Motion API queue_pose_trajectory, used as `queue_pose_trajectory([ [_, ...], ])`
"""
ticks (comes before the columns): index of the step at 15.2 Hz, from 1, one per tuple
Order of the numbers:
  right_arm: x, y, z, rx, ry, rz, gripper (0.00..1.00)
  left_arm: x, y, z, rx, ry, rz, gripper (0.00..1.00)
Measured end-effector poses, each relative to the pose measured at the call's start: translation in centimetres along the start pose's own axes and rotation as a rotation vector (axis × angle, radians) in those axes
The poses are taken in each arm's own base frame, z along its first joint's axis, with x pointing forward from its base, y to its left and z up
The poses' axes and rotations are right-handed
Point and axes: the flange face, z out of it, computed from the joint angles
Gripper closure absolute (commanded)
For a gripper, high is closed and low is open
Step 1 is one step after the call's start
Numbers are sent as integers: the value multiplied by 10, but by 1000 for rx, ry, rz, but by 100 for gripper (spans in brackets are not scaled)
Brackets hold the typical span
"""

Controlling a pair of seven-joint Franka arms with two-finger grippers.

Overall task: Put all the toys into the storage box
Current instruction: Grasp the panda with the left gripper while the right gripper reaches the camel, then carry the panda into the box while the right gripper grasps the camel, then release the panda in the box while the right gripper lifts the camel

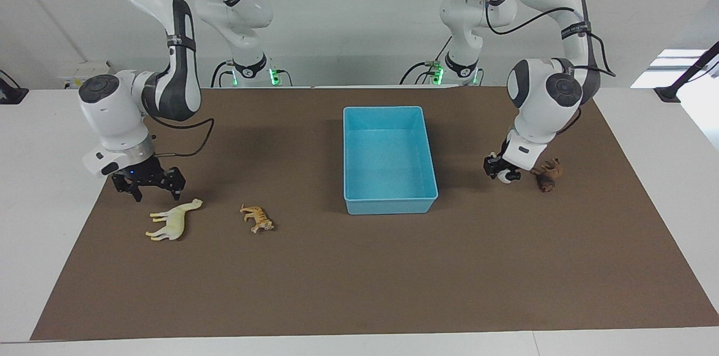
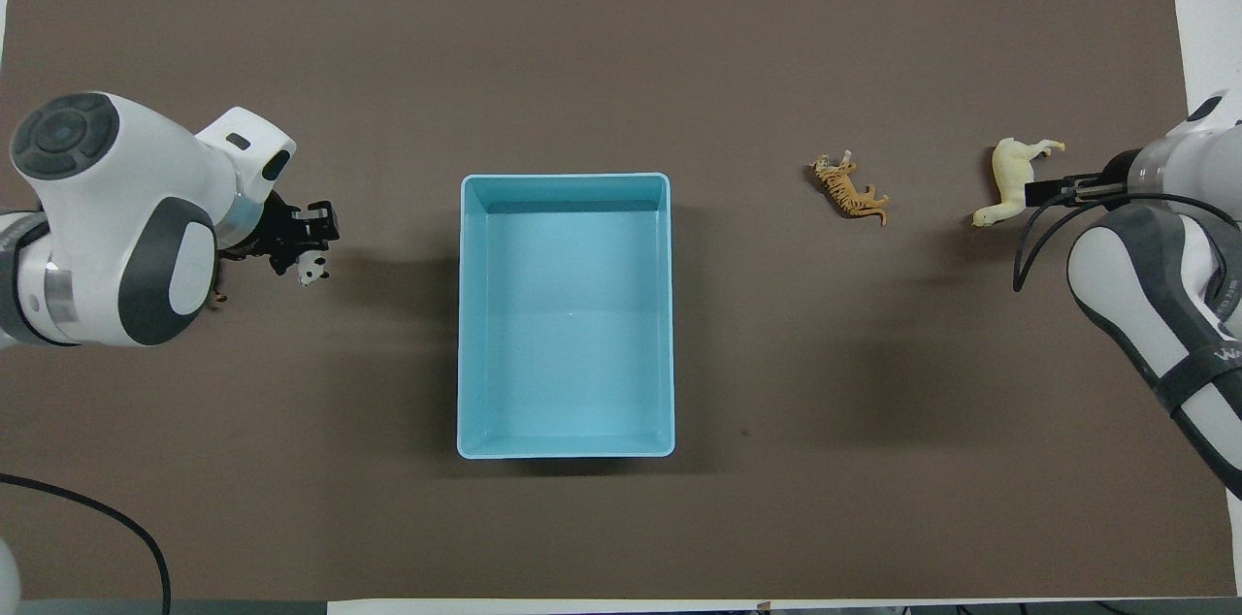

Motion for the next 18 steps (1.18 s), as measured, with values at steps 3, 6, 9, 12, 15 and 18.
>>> queue_pose_trajectory([
  [3,3,0,27,-4,18,-48,0,-6,47,-59,-38,-5,-82,100],
  [6,7,-1,45,-4,19,-57,0,-46,136,-71,-66,9,-172,100],
  [9,15,0,42,-7,33,-61,3,-96,214,-50,-111,54,-199,91],
  [12,20,-2,42,-7,42,-65,5,-124,241,-19,-141,81,-166,45],
  [15,21,-10,53,10,52,-54,5,-133,246,-8,-140,79,-165,0],
  [18,22,-20,60,23,47,-56,13,-132,244,-16,-143,79,-205,0],
])
